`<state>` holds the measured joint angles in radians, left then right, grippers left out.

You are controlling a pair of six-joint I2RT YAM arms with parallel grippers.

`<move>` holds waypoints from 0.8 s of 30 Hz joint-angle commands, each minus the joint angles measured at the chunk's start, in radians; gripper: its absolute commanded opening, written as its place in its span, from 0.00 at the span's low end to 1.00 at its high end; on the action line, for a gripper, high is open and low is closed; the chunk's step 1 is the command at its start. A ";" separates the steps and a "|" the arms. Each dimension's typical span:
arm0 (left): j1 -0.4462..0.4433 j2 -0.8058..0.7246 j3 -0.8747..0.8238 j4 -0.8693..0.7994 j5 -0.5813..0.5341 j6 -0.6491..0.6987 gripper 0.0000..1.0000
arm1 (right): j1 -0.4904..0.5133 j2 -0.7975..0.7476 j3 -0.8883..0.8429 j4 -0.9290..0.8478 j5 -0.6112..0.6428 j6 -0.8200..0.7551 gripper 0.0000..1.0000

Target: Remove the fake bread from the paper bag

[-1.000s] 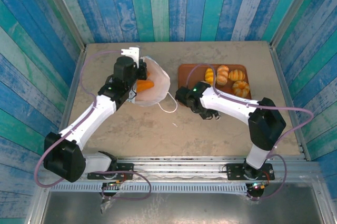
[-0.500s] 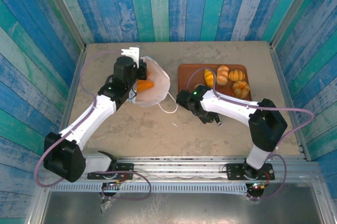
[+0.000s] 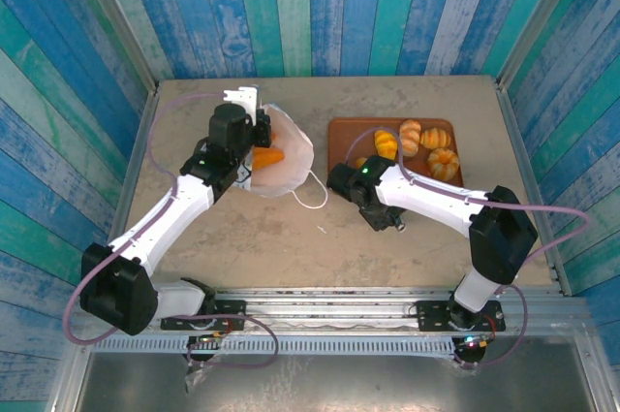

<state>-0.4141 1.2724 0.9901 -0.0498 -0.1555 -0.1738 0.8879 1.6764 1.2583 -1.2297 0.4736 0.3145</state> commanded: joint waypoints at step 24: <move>-0.002 -0.023 0.039 0.019 0.017 0.002 0.00 | 0.009 -0.047 0.095 0.013 -0.076 -0.050 0.49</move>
<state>-0.4141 1.2724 0.9958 -0.0536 -0.1547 -0.1730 0.8890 1.6470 1.3235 -1.2171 0.3832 0.2699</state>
